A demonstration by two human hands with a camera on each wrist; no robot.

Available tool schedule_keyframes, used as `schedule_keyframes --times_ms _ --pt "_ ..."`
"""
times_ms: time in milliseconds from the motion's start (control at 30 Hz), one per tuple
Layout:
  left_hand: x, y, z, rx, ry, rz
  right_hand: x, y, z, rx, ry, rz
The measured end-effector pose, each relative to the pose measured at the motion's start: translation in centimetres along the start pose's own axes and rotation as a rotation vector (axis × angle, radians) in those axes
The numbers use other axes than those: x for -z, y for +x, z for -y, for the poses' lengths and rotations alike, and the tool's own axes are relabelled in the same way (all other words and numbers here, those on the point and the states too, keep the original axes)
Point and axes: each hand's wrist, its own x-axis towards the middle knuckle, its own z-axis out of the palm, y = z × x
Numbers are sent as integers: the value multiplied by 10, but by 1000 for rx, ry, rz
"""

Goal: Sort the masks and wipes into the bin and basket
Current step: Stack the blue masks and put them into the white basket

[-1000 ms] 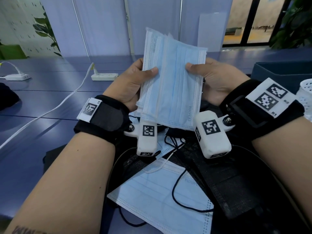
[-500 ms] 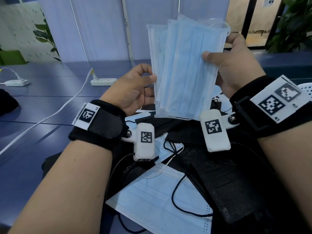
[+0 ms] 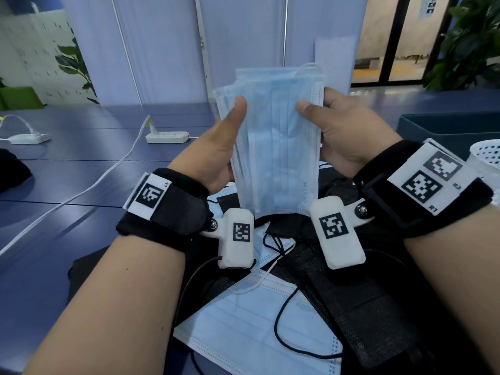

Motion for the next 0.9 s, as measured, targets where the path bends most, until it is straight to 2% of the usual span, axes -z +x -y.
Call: schedule_keyframes --times_ms 133,200,300,367,433,600,667,833,900 --pt "-4 -3 -3 -98 92 64 -1 2 -2 -90 2 83" --pt "-2 -5 -4 -121 86 85 -3 0 0 -99 -102 68" --pt "7 -3 -2 -114 10 36 -4 1 2 35 -331 -45" --pt "12 -3 -3 -99 -42 25 -2 -1 5 121 -398 -94" --pt "13 -5 -4 -103 -81 49 -2 -5 9 194 -438 -62" --pt "10 -8 -5 -114 -130 59 -13 -17 17 273 -588 212" --pt "10 -8 -7 -123 -143 12 -16 -17 19 297 -616 206" --pt "9 -7 -13 -149 -177 -78 -10 -14 20 319 -591 83" --pt "9 -6 -14 -164 -167 -101 -10 -16 21 360 -592 101"
